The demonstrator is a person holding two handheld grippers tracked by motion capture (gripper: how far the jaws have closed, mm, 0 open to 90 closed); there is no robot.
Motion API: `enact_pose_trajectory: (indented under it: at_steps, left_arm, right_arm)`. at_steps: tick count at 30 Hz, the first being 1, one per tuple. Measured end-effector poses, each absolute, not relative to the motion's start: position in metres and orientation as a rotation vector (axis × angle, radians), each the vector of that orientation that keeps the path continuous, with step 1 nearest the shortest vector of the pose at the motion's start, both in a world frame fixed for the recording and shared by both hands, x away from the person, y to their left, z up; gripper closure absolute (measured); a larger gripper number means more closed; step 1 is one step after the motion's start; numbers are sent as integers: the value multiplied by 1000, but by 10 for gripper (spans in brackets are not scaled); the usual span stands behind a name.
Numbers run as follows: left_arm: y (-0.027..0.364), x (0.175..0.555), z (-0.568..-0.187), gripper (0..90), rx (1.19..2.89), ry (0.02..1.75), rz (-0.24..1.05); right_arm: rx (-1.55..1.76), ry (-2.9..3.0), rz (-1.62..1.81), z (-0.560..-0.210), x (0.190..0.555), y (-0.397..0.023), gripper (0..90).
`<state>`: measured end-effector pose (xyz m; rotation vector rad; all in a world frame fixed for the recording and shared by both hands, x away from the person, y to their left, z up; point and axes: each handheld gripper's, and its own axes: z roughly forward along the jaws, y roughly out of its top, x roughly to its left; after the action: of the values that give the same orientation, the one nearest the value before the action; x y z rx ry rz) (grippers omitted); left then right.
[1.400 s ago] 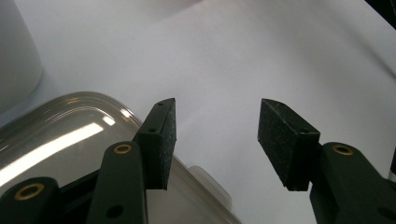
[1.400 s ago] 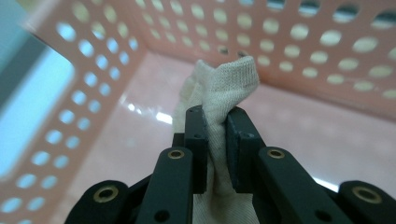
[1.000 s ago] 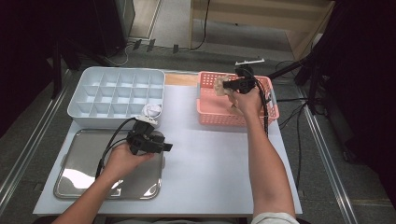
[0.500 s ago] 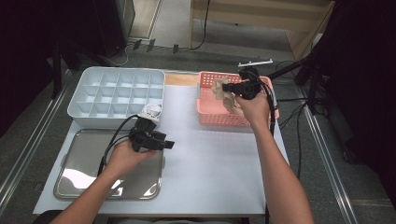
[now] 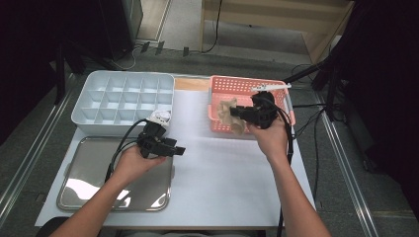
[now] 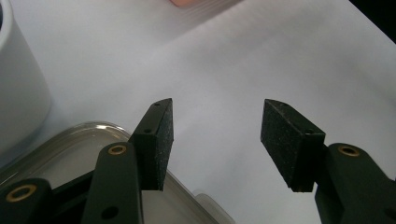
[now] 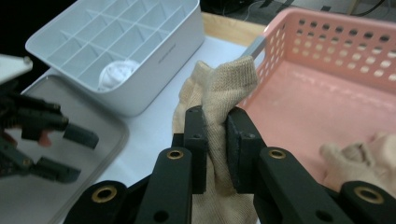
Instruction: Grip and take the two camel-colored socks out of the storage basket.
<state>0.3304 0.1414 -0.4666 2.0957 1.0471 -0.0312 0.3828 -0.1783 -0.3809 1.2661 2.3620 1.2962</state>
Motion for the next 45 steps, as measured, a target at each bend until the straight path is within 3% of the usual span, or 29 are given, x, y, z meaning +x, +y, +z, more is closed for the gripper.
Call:
enact_pose_trajectory:
  at_steps: [19, 45]
  left_arm:
    - [145, 332, -466, 450, 2089, 1040, -11]
    - [151, 323, -468, 442, 2083, 1048, 8]
  right_arm:
    - [1266, 2457, 1217, -445, 353, -164, 804]
    - [1259, 2564, 1078, -508, 367, -126, 770]
